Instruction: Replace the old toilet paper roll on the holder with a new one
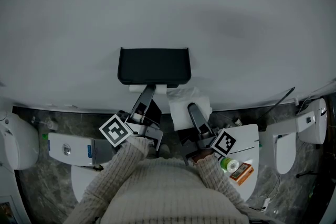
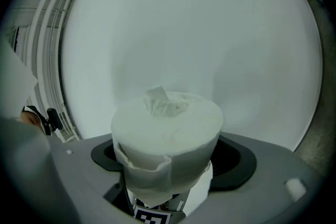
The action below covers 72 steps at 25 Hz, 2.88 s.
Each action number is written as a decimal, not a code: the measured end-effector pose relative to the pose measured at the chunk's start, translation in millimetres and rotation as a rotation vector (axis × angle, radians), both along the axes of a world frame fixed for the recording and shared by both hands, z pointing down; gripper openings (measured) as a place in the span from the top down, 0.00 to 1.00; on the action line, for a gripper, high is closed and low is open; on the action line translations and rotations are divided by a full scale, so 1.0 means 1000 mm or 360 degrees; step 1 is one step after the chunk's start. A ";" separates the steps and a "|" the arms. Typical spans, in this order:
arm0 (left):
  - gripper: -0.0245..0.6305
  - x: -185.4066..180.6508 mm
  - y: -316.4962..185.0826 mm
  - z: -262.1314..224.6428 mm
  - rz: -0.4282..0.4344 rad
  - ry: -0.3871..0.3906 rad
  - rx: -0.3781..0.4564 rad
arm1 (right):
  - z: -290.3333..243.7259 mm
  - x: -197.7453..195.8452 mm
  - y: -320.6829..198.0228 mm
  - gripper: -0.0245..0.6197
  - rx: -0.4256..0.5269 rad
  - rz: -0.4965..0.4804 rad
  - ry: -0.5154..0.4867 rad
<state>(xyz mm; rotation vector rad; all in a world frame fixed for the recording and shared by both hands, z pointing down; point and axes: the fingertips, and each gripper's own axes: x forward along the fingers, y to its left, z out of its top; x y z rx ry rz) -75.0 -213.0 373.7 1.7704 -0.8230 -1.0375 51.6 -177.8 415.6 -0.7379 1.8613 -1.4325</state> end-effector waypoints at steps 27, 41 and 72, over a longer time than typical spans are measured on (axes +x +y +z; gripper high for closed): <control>0.70 0.037 0.003 -0.008 0.0187 0.0021 0.0017 | -0.008 0.034 0.014 0.28 0.0034 0.0141 -0.0044; 0.70 0.091 -0.003 -0.007 0.0326 -0.0042 0.0001 | -0.009 0.085 0.024 0.28 0.0021 0.0266 -0.0055; 0.70 0.138 0.007 0.004 0.0654 -0.0038 -0.0023 | -0.004 0.128 0.053 0.28 0.0004 0.0635 -0.0056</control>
